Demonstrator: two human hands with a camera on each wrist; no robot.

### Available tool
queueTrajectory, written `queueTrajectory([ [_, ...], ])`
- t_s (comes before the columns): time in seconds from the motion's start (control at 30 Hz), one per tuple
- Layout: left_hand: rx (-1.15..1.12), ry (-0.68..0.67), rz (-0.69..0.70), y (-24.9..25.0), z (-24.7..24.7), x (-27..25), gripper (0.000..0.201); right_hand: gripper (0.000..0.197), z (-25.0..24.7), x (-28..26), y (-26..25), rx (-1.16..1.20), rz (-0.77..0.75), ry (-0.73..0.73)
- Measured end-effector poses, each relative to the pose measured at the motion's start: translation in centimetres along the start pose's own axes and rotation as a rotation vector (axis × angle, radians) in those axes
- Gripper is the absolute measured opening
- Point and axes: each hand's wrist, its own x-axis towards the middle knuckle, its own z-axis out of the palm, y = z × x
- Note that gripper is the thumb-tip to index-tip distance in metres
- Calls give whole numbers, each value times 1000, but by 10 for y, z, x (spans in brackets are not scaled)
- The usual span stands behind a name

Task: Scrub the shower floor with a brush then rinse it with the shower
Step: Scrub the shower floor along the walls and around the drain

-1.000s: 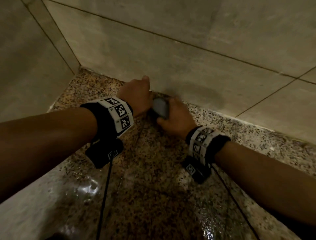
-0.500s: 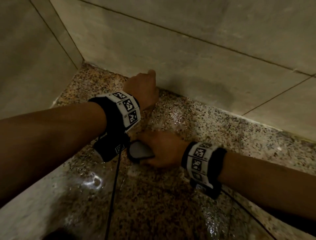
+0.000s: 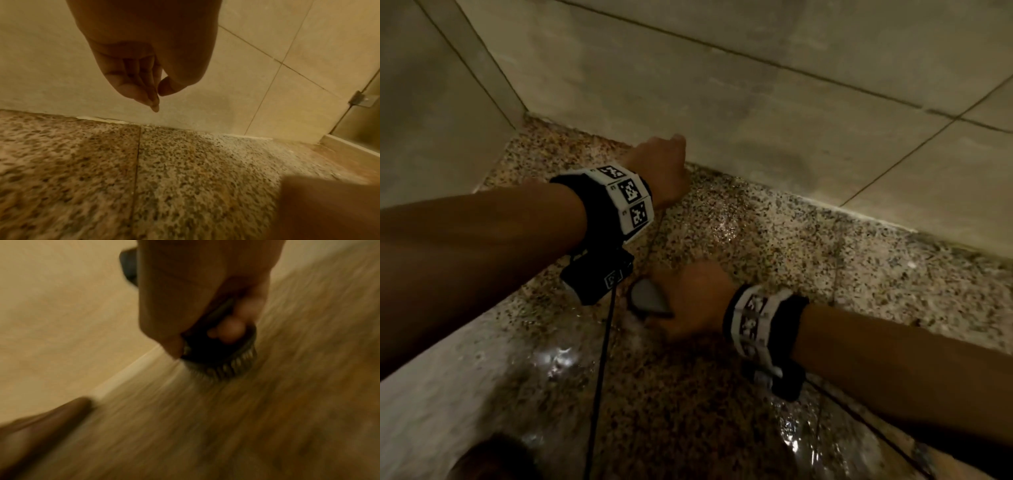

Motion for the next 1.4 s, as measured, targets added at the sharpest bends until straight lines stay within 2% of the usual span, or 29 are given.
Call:
queueTrajectory([
  [0.07, -35, 7, 5, 1, 1, -2, 29, 58, -18, 10, 38, 65, 253, 113],
  [0.13, -94, 45, 10, 0, -3, -3, 26, 61, -38, 14, 85, 299, 606, 290],
  [0.17, -124, 66, 12, -1, -6, -3, 25, 65, -43, 12, 94, 354, 694, 312],
  [0.2, -145, 82, 13, -1, -8, -3, 24, 68, -42, 5, 93, 308, 657, 289],
  [0.23, -152, 90, 15, 0, -10, -3, 23, 69, -36, -2, 81, 221, 537, 220],
  [0.33, -130, 82, 28, 2, -6, -2, 21, 59, -1, -29, 13, 28, 26, -40],
  [0.37, -121, 68, 38, 5, -4, -2, 21, 60, 9, -39, -6, 1, -73, -156],
  [0.4, -107, 49, 44, 9, -2, -2, 21, 61, 11, -41, -10, -27, -102, -205],
  [0.43, -91, 30, 47, 12, -2, -2, 22, 60, 9, -35, -2, -21, -61, -186],
  [0.47, -72, 17, 47, 15, -1, -2, 23, 60, 0, -27, 12, -6, 23, -107],
  [0.57, -61, 9, 40, 20, -1, -4, 23, 64, -33, 4, 90, 221, 458, 148],
  [0.6, -78, 8, 36, 21, -2, -3, 23, 68, -44, 7, 110, 242, 554, 208],
  [0.63, -101, 0, 37, 23, -2, -2, 22, 74, -41, 6, 119, 214, 579, 222],
  [0.7, -137, -22, 36, 25, -2, -1, 21, 77, -20, -3, 97, 127, 430, 137],
  [0.77, -142, -50, 36, 27, 4, -3, 20, 70, 9, -27, 50, -5, 117, 15],
  [0.8, -137, -68, 43, 28, 8, -5, 21, 68, 16, -34, 40, -35, 22, -40],
  [0.83, -129, -87, 53, 30, 12, -7, 21, 68, 14, -32, 45, -34, 14, -17],
  [0.87, -122, -101, 70, 32, 17, -9, 22, 69, 5, -26, 59, -31, 84, 29],
  [0.97, -124, -122, 100, 38, 25, -13, 25, 73, -30, -7, 129, 160, 520, 219],
  [1.0, -125, -134, 111, 40, 25, -13, 25, 75, -39, -8, 141, 164, 599, 251],
  [1.03, -134, -143, 121, 40, 24, -15, 25, 75, -32, -9, 137, 155, 584, 230],
  [1.07, -145, -133, 142, 45, 22, -11, 25, 72, -28, -16, 127, 124, 493, 196],
  [1.13, -176, -113, 178, 49, 19, -7, 24, 49, -1, -41, 72, 25, 186, 131],
  [1.17, -201, -95, 184, 49, 17, -6, 23, 45, 14, -57, 48, -17, 29, 69],
  [1.2, -227, -72, 174, 49, 17, -4, 23, 48, 20, -64, 40, -40, -61, -47],
  [1.23, -247, -45, 159, 48, 16, -2, 22, 57, 16, -59, 48, -42, -48, -99],
  [1.27, -256, -14, 147, 50, 15, 1, 22, 63, 6, -48, 66, -46, 59, -90],
  [1.33, -249, 45, 107, 52, 15, 5, 23, 69, -18, -26, 113, 106, 390, 99],
  [1.4, -230, 73, 73, 54, 14, 8, 26, 72, -29, -10, 142, 234, 597, 294],
])
